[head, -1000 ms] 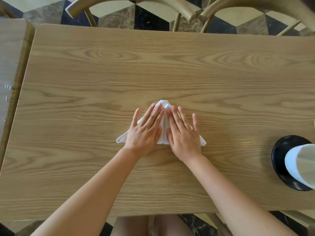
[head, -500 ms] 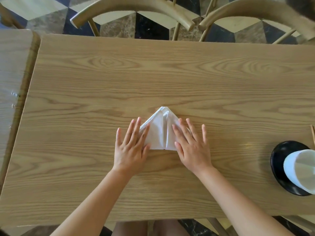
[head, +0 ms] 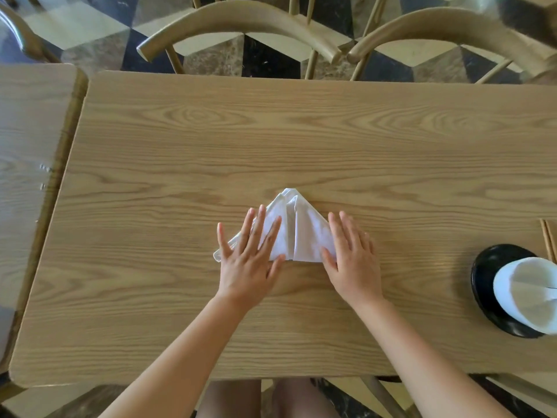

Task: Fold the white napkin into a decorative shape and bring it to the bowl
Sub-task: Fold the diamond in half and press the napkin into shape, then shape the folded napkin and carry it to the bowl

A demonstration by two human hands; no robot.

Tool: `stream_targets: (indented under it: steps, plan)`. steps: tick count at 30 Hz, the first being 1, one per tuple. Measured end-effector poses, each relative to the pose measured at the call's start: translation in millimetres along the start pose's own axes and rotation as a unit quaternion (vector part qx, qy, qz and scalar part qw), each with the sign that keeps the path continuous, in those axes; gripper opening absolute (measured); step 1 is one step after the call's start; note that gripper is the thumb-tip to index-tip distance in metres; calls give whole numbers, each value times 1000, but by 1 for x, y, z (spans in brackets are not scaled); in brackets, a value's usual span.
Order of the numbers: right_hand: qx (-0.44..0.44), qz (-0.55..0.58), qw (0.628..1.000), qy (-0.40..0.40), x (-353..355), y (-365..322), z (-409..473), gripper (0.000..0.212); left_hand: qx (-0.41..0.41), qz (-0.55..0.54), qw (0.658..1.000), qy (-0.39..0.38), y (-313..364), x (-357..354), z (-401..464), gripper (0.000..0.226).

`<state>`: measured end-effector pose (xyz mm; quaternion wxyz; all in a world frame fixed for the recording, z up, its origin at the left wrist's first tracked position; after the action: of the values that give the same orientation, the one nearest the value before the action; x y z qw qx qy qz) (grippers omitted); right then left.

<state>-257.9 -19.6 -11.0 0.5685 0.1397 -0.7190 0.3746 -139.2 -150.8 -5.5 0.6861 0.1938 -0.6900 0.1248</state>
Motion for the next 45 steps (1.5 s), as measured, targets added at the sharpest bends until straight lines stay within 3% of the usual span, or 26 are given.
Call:
stream_targets:
  steps: [2, 5, 12, 18, 20, 22, 25, 26, 27, 29, 32, 33, 35, 37, 38, 41, 45]
  plan:
    - [-45, 18, 998, 50, 12, 9, -9, 60, -39, -15, 999, 0, 31, 0, 9, 59]
    - [-66, 32, 993, 88, 20, 12, -16, 52, -11, -38, 999, -35, 47, -17, 23, 62]
    - [-198, 119, 972, 53, 22, 22, -9, 26, 6, -35, 997, -67, 46, -31, 28, 64]
    - [-195, 388, 899, 63, 42, 1, -17, 17, 11, -201, 978, -50, 40, -17, 29, 66]
    - [-199, 468, 858, 69, 45, -4, -21, 10, 59, -320, 945, 22, 27, 5, 25, 63]
    - [-201, 524, 825, 67, 45, -11, -24, 28, 169, -434, 883, 67, 7, 21, 10, 61]
    - [-175, 567, 802, 66, 44, -30, -24, 38, 276, -593, 756, 4, 4, 30, -7, 52]
    - [-160, 575, 800, 59, 43, -40, -23, 39, 280, -622, 730, -38, 8, 32, -8, 54]
    - [-143, 579, 801, 51, 41, -51, -22, 41, 269, -628, 726, -75, 12, 34, -9, 58]
    - [-116, 581, 805, 39, 36, -68, -21, 42, 256, -594, 754, -114, 10, 40, -11, 57]
    - [-111, 578, 808, 16, 27, -80, -14, 35, 286, -539, 785, -106, -14, 41, -16, 22]
    - [-105, 567, 817, 5, 25, -82, -8, 33, 295, -523, 794, -96, -24, 40, -18, 20]
    - [-52, 495, 868, 6, 27, -84, 10, 36, 312, -500, 802, -94, -41, 34, -25, 24]
    - [73, 326, 942, 16, 33, -94, 34, 53, 326, -491, 802, -100, -54, 28, -32, 23]
    - [140, 231, 963, 9, 31, -103, 46, 60, 328, -487, 804, -100, -58, 27, -35, 23]
    - [266, 54, 960, -63, 12, -123, 76, 57, 313, -448, 833, -89, -68, 29, -36, 22]
    - [228, -15, 947, -225, -15, -120, 102, 44, 326, -372, 868, -54, -82, 29, -39, 17]
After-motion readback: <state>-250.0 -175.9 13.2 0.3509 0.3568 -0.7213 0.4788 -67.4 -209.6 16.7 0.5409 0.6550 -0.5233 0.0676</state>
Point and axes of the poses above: each hand's wrist, its own z-axis towards the middle knuckle, its own x-axis out of the back of the hand, y = z × x, the point moved 9 cm from there along z, towards the middle knuckle, and after that the axes turned 7 degrees about z, right-handed, at the moved point
